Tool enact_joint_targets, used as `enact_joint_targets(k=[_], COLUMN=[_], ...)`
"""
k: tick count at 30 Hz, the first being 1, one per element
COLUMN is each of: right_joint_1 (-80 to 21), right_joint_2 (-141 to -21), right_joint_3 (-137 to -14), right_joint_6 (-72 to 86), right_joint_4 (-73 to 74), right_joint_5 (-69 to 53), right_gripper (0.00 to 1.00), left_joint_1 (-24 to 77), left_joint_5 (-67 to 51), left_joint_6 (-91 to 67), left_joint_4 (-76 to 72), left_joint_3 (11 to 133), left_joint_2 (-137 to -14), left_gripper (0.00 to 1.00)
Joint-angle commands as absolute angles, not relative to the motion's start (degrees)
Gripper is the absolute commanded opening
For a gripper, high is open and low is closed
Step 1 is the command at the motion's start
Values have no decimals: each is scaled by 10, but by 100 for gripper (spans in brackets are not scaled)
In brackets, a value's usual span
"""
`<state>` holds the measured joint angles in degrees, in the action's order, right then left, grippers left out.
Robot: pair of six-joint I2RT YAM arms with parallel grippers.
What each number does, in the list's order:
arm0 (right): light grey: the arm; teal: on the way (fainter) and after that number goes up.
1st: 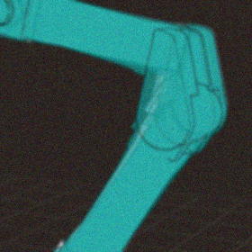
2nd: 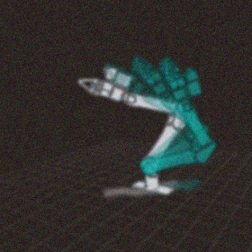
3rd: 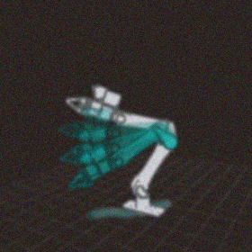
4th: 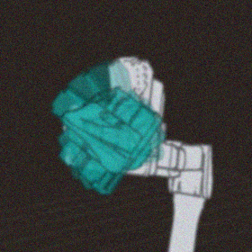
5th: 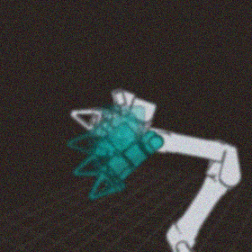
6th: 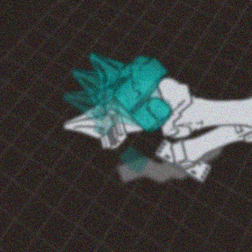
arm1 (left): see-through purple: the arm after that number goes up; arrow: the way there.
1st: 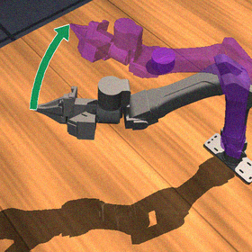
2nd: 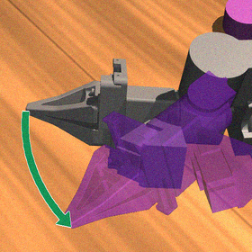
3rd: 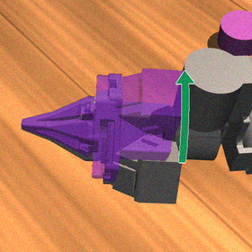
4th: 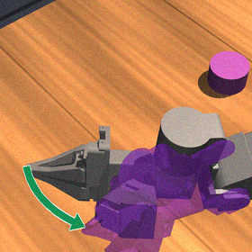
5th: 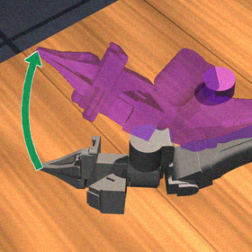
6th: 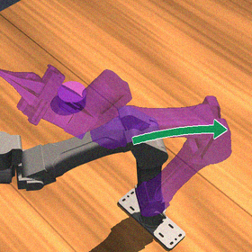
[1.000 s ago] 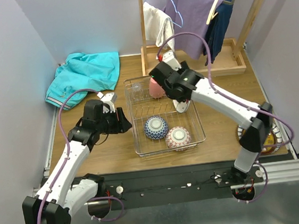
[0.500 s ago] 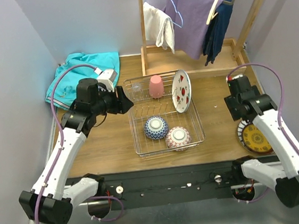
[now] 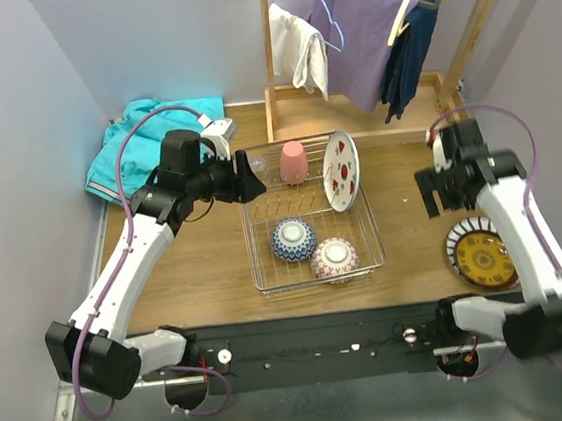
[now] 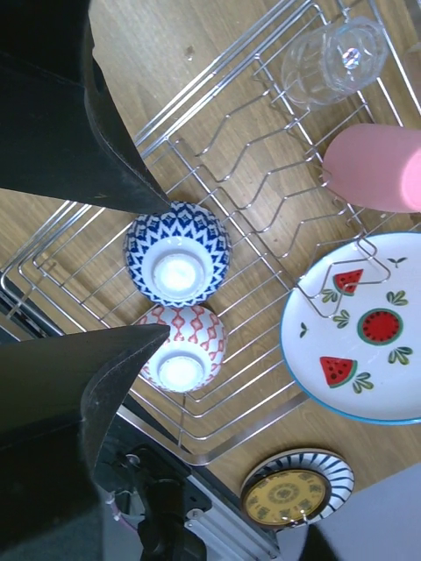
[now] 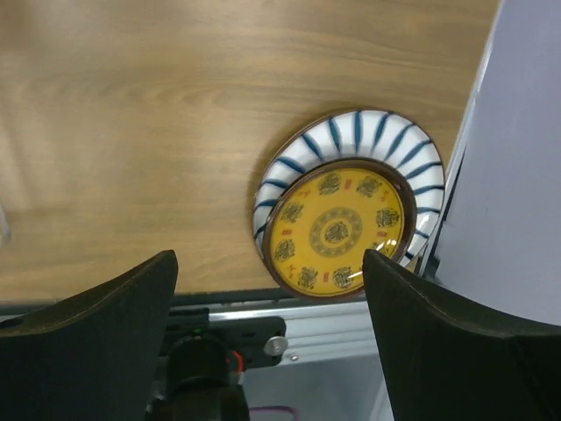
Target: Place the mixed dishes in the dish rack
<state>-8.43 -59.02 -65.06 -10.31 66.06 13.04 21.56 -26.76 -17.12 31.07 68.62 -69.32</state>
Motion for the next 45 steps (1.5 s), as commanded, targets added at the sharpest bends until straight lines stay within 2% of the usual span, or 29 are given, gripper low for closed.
enact_joint_targets(k=[1, 5, 7, 9, 14, 15, 18, 26, 30, 35, 43, 45], right_joint_1=[43, 111, 118, 132, 246, 264, 326, 350, 357, 381, 399, 399], right_joint_2=[-757, -859, -909, -911, -881, -882, -896, -931, -943, -991, -1055, -1058], right_joint_3=[-811, -943, -962, -941, -837, -813, -793, -748, -715, -726, -744, -740], right_joint_6=[-3, 4, -77, -139, -363, -391, -474, -569, -598, -606, -633, -640], right_joint_4=[619, 622, 655, 666, 711, 715, 729, 694, 670, 663, 641, 636], right_joint_5=[151, 105, 100, 45, -94, -104, -134, -103, -82, -82, -62, -56], right_gripper=[92, 91, 91, 90, 91, 100, 100, 99, 95, 89, 88, 85], left_joint_1=[221, 221, 221, 221, 221, 221, 221, 221, 221, 221, 221, 221], left_joint_5=[-275, -264, -258, -257, -286, -290, -305, -303, -297, -288, -282, -280], left_joint_6=[-155, -142, -130, -107, -48, -41, -19, 17, 21, 34, 42, 43], left_joint_4=[317, 319, 319, 321, 343, 345, 354, 368, 370, 378, 379, 380], left_joint_3=[723, 741, 745, 746, 738, 732, 720, 710, 723, 733, 737, 738], left_joint_2=[-717, -727, -728, -725, -722, -722, -726, -778, -801, -825, -851, -853], left_gripper=[62, 62, 63, 63, 63, 63, 63, 63, 63, 63, 63, 63])
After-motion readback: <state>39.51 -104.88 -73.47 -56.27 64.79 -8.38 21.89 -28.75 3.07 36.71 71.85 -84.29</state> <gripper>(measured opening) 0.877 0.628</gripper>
